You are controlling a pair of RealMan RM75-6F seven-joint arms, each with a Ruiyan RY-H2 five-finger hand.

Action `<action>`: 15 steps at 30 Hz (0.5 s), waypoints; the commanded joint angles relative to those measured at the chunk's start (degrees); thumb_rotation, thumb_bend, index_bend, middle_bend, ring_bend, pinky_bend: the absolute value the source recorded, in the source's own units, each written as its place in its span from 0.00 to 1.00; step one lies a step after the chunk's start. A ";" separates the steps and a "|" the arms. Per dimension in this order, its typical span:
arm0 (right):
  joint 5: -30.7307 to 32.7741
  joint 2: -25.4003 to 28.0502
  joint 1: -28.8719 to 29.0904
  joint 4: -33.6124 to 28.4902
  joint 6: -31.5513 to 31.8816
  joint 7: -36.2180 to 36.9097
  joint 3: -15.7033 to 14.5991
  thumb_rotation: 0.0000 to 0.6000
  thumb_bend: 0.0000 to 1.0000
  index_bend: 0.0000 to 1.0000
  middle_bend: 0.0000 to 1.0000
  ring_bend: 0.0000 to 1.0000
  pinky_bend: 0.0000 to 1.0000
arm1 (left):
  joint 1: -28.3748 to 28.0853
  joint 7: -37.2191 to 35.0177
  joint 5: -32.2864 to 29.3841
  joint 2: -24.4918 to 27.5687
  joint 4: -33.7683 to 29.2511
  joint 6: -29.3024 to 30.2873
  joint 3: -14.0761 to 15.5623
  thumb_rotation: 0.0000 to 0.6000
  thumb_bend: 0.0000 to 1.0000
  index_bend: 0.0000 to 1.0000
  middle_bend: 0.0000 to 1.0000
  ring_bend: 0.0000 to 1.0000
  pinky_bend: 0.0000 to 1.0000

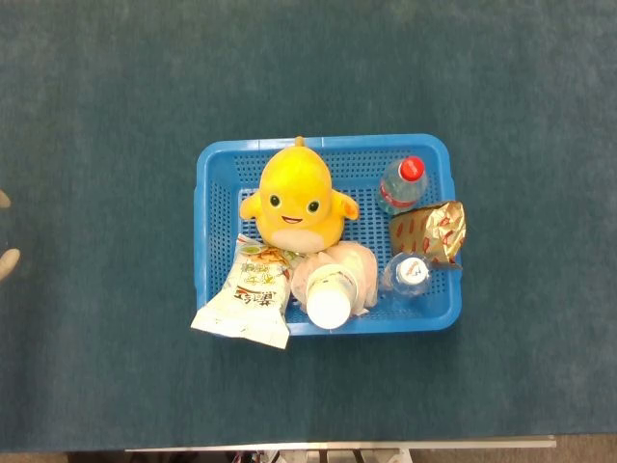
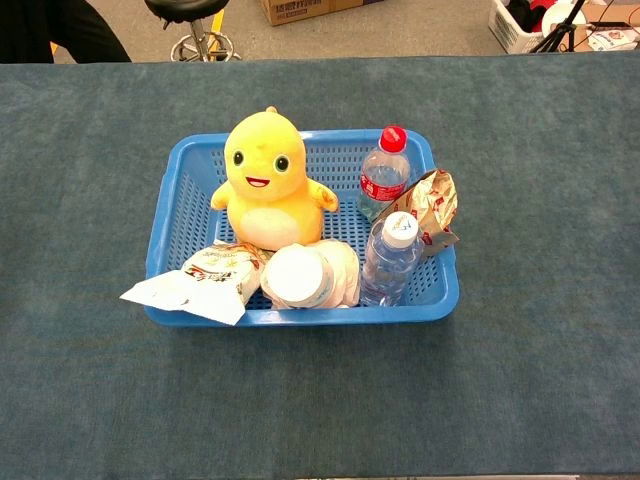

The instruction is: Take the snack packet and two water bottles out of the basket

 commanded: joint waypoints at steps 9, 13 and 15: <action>-0.34 0.06 1.80 -0.23 -2.10 0.46 0.47 1.00 0.05 0.26 0.29 0.22 0.47 | 0.80 -0.18 -0.89 0.19 -0.09 0.82 0.07 1.00 0.14 0.41 0.29 0.21 0.36; -1.26 0.36 2.82 -0.53 -3.51 -0.03 0.09 1.00 0.05 0.26 0.29 0.22 0.47 | 1.22 -0.80 -0.99 -0.05 0.37 1.11 0.30 1.00 0.14 0.41 0.29 0.21 0.36; -2.85 0.88 3.56 -1.09 -4.12 -0.59 -0.39 1.00 0.05 0.26 0.29 0.22 0.47 | 1.14 -1.02 -0.63 -0.09 0.55 0.91 0.48 1.00 0.14 0.41 0.29 0.21 0.36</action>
